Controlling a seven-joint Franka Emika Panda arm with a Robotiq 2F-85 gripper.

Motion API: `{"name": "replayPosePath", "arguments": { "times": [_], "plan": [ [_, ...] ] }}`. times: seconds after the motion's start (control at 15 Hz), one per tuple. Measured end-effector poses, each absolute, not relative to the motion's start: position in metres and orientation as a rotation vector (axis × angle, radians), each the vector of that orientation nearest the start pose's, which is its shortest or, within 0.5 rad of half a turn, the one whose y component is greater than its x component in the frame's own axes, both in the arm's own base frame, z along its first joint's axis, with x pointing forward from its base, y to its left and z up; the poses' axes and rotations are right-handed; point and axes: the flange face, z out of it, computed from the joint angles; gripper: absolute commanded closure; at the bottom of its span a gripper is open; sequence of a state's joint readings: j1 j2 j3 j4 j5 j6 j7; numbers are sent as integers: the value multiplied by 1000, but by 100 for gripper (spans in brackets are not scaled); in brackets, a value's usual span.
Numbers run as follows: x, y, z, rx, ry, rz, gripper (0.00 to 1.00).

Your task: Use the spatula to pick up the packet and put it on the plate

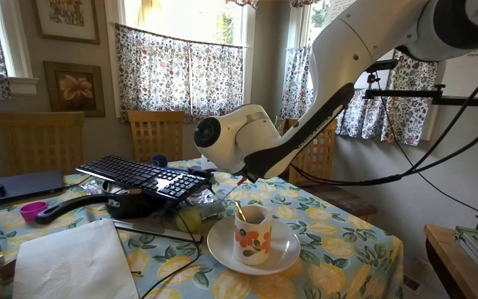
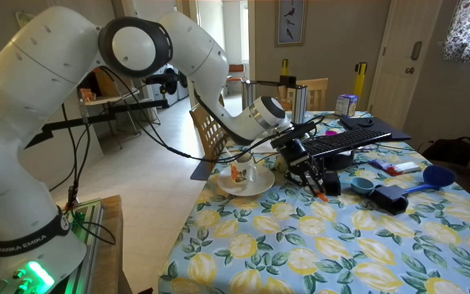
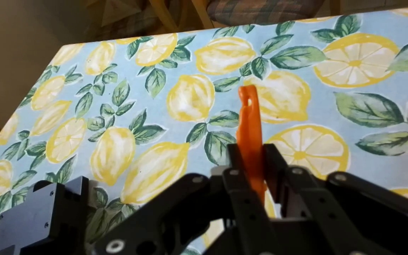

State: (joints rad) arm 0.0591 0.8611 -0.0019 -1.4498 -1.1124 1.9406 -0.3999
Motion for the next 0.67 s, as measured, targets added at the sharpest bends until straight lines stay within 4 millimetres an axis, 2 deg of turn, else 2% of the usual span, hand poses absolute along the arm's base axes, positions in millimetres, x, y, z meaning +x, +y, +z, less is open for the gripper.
{"name": "replayPosePath", "arguments": {
  "times": [0.4,0.67],
  "plan": [
    [701,-38,176,1882,1115,-624,95],
    [701,-42,176,1886,1111,-625,95]
  ]
}}
